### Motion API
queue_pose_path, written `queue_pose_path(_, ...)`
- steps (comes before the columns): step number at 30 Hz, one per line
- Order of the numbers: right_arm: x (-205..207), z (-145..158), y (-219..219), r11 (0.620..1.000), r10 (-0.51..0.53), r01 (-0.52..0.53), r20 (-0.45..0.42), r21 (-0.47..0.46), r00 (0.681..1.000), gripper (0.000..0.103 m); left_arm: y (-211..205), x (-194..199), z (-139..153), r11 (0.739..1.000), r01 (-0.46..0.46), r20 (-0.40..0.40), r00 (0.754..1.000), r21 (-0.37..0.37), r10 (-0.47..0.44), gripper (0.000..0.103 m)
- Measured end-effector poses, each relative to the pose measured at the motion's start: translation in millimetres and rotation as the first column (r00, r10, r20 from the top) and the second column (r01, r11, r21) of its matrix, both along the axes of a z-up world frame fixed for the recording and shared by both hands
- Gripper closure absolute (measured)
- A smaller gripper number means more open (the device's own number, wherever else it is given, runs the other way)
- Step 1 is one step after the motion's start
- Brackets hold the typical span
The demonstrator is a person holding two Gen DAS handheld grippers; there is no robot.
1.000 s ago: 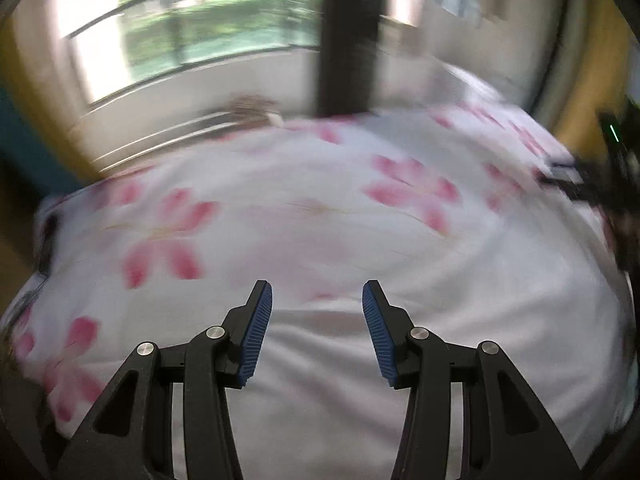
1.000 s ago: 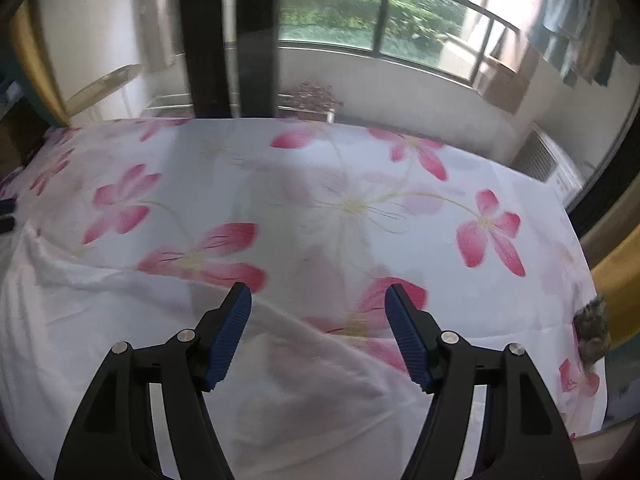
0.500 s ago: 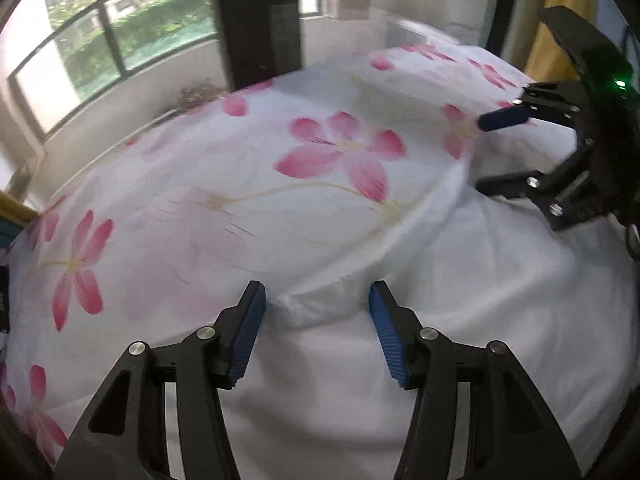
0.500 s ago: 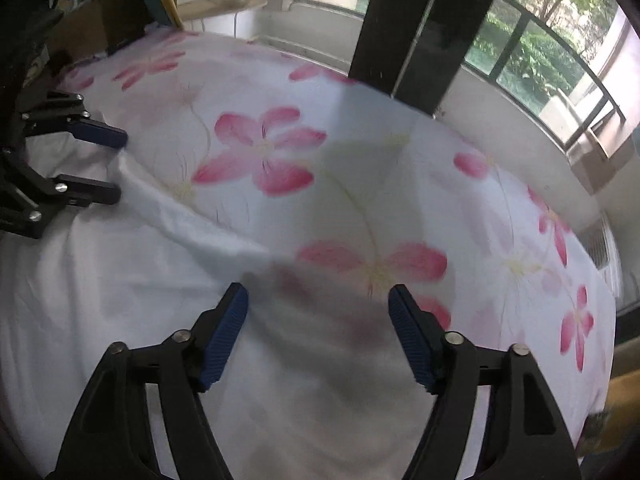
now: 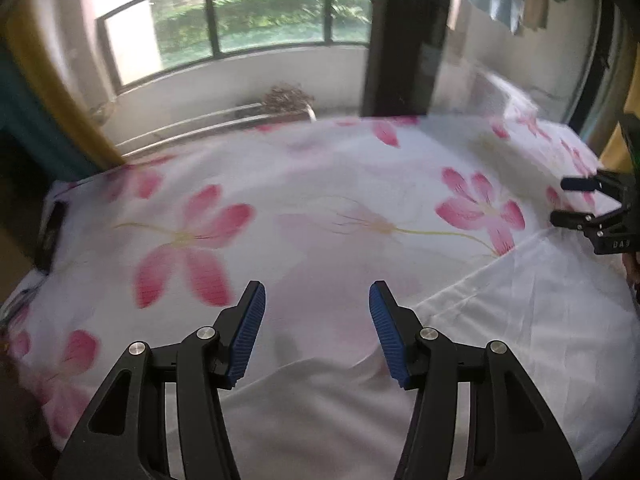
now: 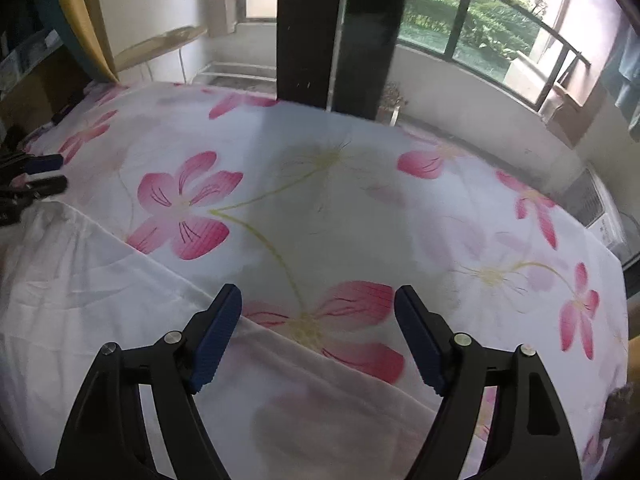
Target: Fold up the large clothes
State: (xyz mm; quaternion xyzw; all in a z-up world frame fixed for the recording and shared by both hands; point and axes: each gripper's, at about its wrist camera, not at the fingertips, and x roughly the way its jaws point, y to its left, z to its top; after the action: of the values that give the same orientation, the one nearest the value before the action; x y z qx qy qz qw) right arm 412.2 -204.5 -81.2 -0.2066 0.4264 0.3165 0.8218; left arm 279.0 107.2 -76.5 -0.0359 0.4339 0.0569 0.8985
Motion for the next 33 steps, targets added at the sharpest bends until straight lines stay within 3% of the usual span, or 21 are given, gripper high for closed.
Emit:
queue_pose_path(9,-23.6,22.9,-39.5,0.997,-0.077,0.076,0.058,0.021,0.995,0.024,70.4,-95.1,14.3,0.988,-0.157,0.025,0.987,0.007,0.157,0.046)
queue_pose_path(12,-28.0,23.1,-55.5,0.993,-0.119,0.118,0.047,0.031,0.992,0.024,78.7,-116.7,4.9,0.987,-0.159,-0.001,0.987,-0.013,0.159,0.045)
queue_pose_path(18,-38.5,25.7,-82.6,0.984,-0.176,0.174,0.036,0.047,0.984,0.024,76.8,-120.0,-11.2,0.991,-0.125,-0.050,0.991,-0.047,0.122,0.046)
queue_pose_path(19,-40.9,25.4,-87.0,0.982,-0.182,0.181,0.036,0.049,0.983,0.024,77.6,-117.0,-13.7,0.990,-0.136,-0.058,0.989,-0.040,0.133,0.047)
queue_pose_path(23,-49.4,22.0,-108.0,0.971,-0.232,0.231,0.018,0.063,0.972,0.024,79.1,-112.4,-14.2,0.990,-0.131,-0.039,0.991,-0.054,0.129,0.091)
queue_pose_path(24,-51.3,20.8,-112.9,0.968,-0.245,0.244,0.017,0.063,0.969,0.024,79.5,-110.3,-13.6,0.990,-0.133,-0.030,0.991,-0.055,0.131,0.096)
queue_pose_path(28,-55.3,12.9,-140.4,0.947,-0.318,0.317,0.005,0.058,0.948,0.024,84.4,-106.0,-10.6,0.981,-0.186,0.016,0.982,-0.057,0.188,0.101)
queue_pose_path(33,-52.1,18.4,-185.0,0.898,-0.440,0.438,0.048,0.037,0.897,0.024,93.2,-113.5,-9.5,0.963,-0.267,0.045,0.962,-0.036,0.269,0.102)
